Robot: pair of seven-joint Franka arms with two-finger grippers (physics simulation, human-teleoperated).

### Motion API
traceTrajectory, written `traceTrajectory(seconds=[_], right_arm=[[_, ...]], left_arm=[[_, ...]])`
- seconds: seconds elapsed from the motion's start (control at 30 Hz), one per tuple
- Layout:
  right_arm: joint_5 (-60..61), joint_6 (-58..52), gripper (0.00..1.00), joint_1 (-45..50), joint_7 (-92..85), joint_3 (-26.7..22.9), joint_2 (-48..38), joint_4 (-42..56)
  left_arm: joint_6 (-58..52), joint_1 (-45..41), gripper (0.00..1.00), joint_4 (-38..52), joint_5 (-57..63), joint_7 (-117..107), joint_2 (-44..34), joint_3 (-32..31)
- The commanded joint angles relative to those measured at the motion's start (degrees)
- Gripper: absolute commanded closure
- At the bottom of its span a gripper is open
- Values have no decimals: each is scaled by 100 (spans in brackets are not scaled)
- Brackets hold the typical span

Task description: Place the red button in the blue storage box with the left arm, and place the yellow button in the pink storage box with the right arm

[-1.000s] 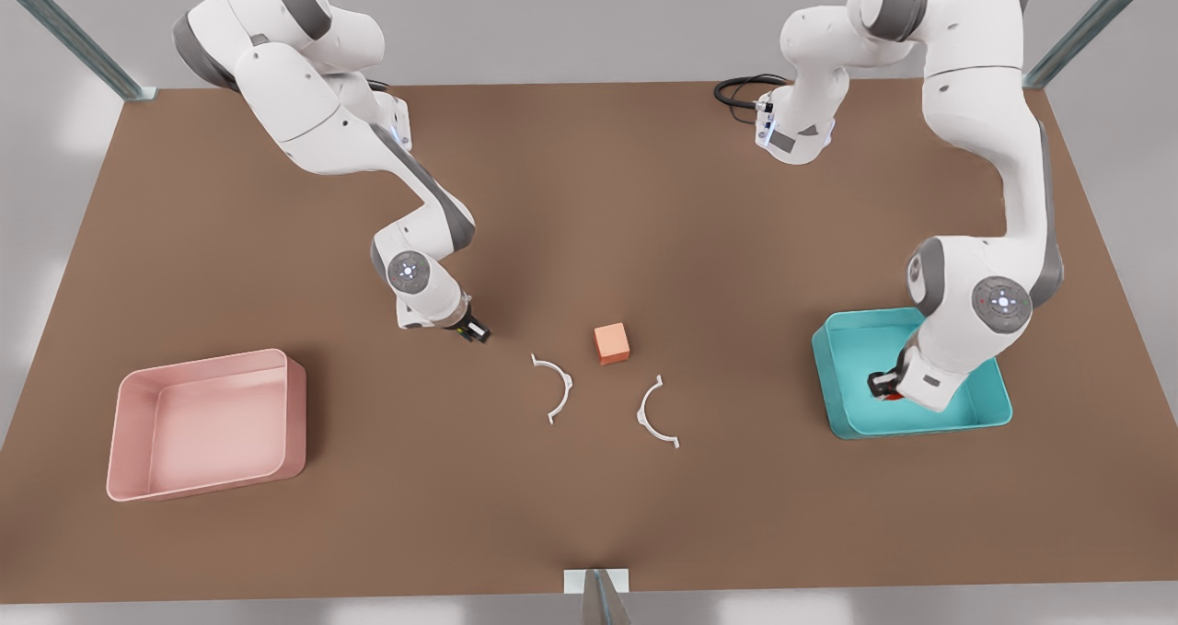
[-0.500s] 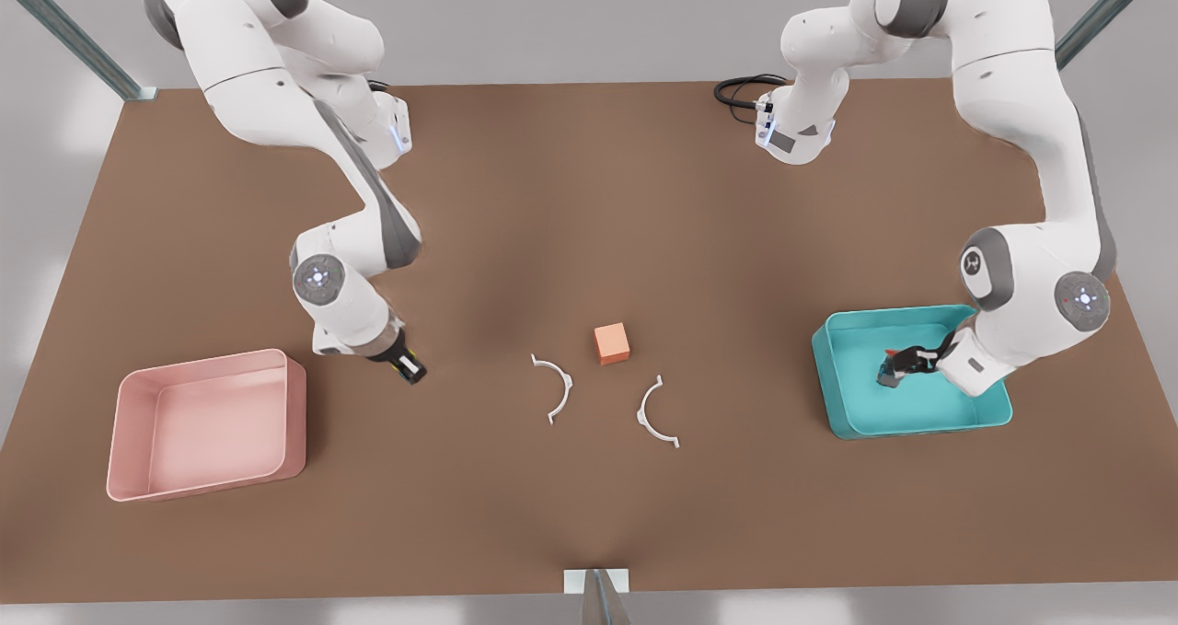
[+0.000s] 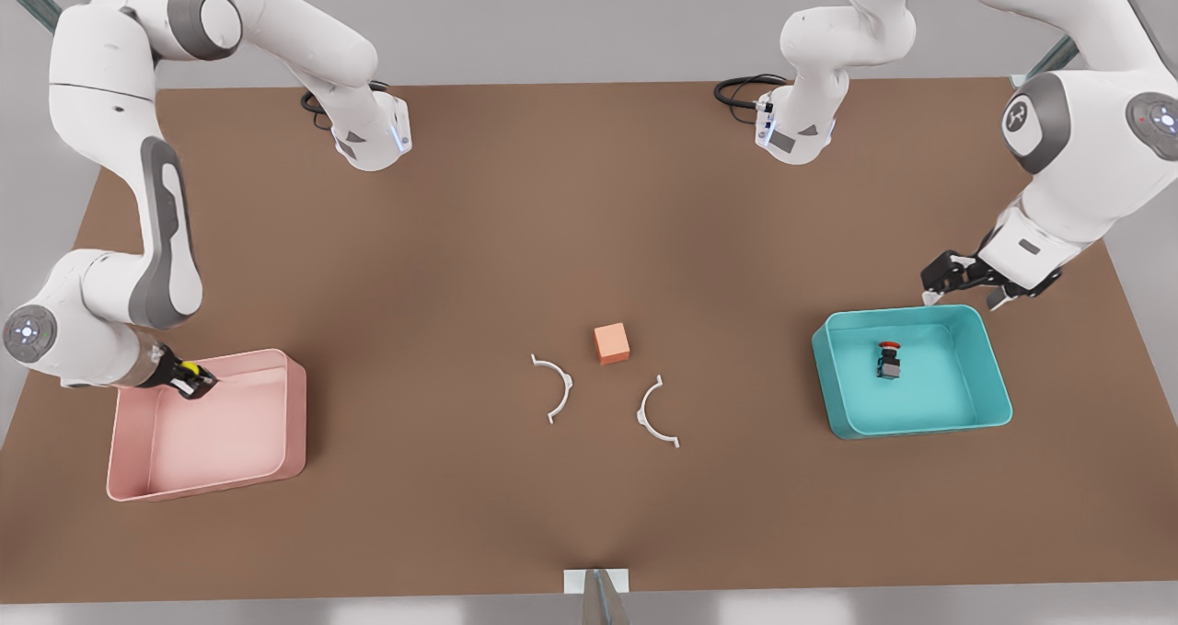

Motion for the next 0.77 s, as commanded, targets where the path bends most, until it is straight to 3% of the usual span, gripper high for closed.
traceTrajectory(seconds=[0.0, 0.03, 0.07, 0.27, 0.33, 0.37, 0.47, 0.5, 0.57, 0.6, 0.73], right_arm=[[-184, -27, 68, -32, -3553, -115, 133, 38], [-193, -27, 49, -32, -3580, -142, 221, 117], [-184, -36, 0, -32, -3615, -238, 317, 179], [-175, -255, 0, -137, -4133, -177, 256, 310], [-184, -1266, 0, 161, -4116, 244, 186, 1365], [-184, -1363, 0, 170, -4107, 693, 1, 1532], [-184, -1486, 0, 223, -4090, 1238, -544, 1603], [-140, -1521, 0, 898, -3704, 678, -860, 1603], [905, -2188, 0, 3228, -3334, -1933, -1458, 1550], [906, -2804, 0, 3405, -2860, -2067, -1818, 1348], [897, -2927, 0, 3422, -2464, -1979, -1968, 1216]], left_arm=[[-142, -3, 0, 35, 11, -494, 33, 1], [-133, -3, 0, 61, 29, -477, 103, 10], [-133, -3, 0, 150, 29, -477, 191, 10], [-150, 6, 0, 150, 20, -494, 173, 19], [-203, 6, 0, 150, 20, -494, 138, 10], [-203, -3, 0, 202, 20, -503, 147, 10], [-203, -3, 0, 202, 20, -503, 156, 19], [-203, -3, 0, 202, 20, -503, 156, 19], [-203, -3, 0, 202, 20, -503, 156, 10], [-203, -3, 0, 202, 20, -503, 156, 10], [-203, -3, 0, 202, 11, -503, 165, 10]])
